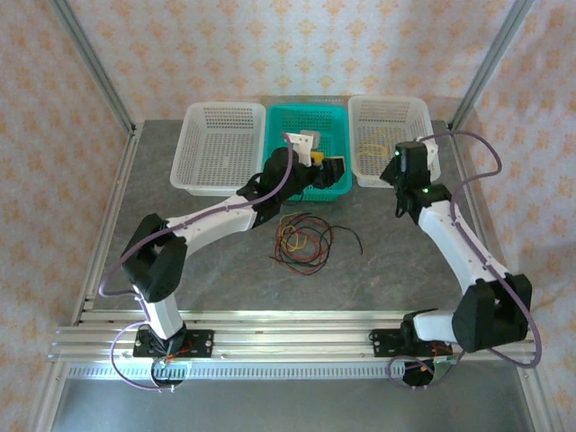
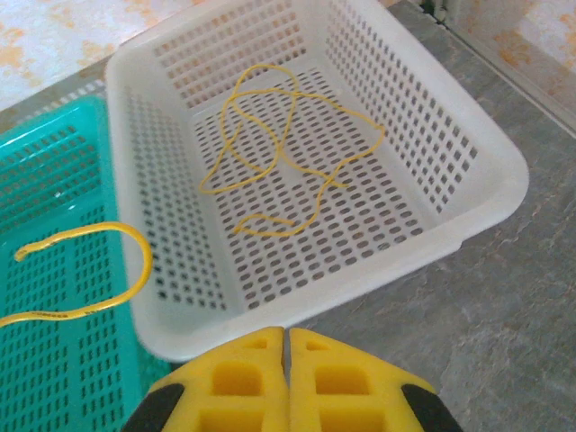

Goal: Untangle the cables

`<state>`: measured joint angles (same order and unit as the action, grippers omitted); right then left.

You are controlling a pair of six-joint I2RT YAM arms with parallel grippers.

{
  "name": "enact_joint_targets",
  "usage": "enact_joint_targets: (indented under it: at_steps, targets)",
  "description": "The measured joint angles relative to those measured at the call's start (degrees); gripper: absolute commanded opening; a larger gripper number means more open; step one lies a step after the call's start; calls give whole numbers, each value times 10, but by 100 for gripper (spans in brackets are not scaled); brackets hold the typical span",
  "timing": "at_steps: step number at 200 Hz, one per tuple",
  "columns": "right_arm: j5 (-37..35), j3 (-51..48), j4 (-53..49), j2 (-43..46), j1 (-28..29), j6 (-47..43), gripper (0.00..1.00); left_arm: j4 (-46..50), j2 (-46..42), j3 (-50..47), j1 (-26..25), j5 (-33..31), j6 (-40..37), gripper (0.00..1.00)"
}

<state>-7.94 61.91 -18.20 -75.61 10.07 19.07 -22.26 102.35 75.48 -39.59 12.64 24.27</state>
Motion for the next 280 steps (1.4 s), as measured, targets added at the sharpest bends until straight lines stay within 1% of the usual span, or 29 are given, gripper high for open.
enact_joint_targets:
  at_steps: [29, 72, 166, 229, 272, 280]
  targets:
    - [8, 32, 1, -45, -32, 0, 0, 4, 45, 47, 0, 0, 0, 72]
    - [25, 82, 2, -112, -64, 0, 0, 31, 120, 138, 0, 5, 0, 72]
    - [42, 203, 1, -265, -78, -2, 0, 120, 242, 323, 0, 20, 0, 72]
    - [43, 271, -21, -349, -94, 4, 0, 164, 247, 348, 0, 20, 1, 72]
    - [38, 336, -53, -418, -98, 4, 0, 191, 281, 412, 0, 24, -2, 72]
    - [38, 349, -59, -431, -99, 4, 2, 195, 287, 419, 0, 25, -3, 72]
